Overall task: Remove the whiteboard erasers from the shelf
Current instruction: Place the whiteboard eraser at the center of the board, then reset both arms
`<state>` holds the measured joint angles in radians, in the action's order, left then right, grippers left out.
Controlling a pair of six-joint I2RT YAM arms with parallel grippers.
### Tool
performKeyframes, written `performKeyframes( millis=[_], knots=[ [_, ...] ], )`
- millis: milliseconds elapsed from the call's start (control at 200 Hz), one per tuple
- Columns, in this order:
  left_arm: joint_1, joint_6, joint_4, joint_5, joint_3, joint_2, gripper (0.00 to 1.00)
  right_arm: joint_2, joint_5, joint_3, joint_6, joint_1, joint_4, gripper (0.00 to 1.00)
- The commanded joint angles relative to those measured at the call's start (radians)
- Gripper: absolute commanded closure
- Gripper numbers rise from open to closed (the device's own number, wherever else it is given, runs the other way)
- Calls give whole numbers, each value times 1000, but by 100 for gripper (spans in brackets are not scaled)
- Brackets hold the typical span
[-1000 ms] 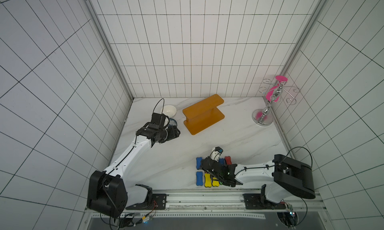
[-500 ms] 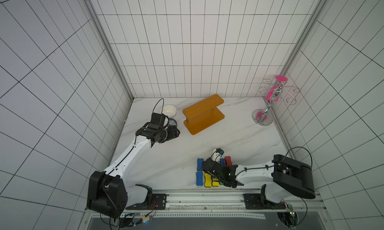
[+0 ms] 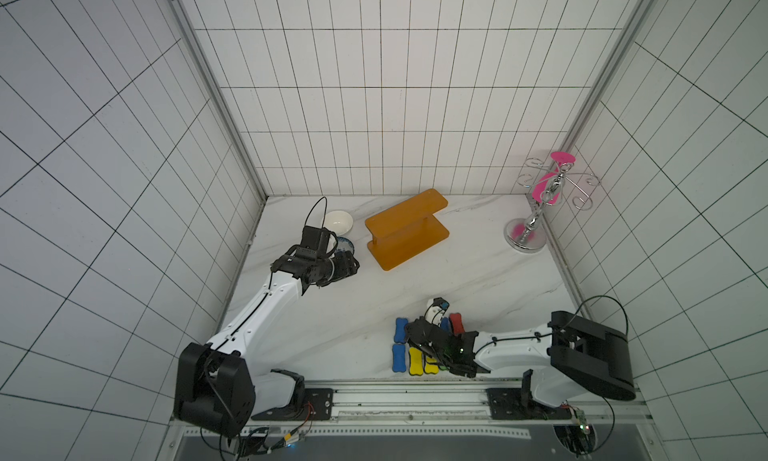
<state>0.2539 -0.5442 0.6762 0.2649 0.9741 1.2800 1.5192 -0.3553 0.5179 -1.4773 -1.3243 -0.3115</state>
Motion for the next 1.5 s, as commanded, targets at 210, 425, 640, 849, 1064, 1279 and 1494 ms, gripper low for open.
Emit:
performKeyframes(
  millis=[210,425,640,849,1064,1279,1494],
  knots=[
    [-4,1,-13,-10,4,-6,26,-23,-5,-8,28,-9,16,83],
    [-5,5,-11,-18,4,-24,26,-71,-24,21,92,-12,71,83],
    [-5,21,-42,-65,-7,-118,21,-278,-132,117,487,8,209,76],
    [-7,71,-29,-163,29,-159,15,-448,-225,123,845,118,283,44],
    [-15,128,-125,-207,1,-220,6,-574,-439,-98,1434,260,-10,14],
    [-84,78,-382,-416,-193,-255,2,-686,-392,-214,1620,549,-74,1],
    [-82,228,-795,-597,-393,-212,2,-642,-201,-251,1550,845,-214,1]
  ],
)
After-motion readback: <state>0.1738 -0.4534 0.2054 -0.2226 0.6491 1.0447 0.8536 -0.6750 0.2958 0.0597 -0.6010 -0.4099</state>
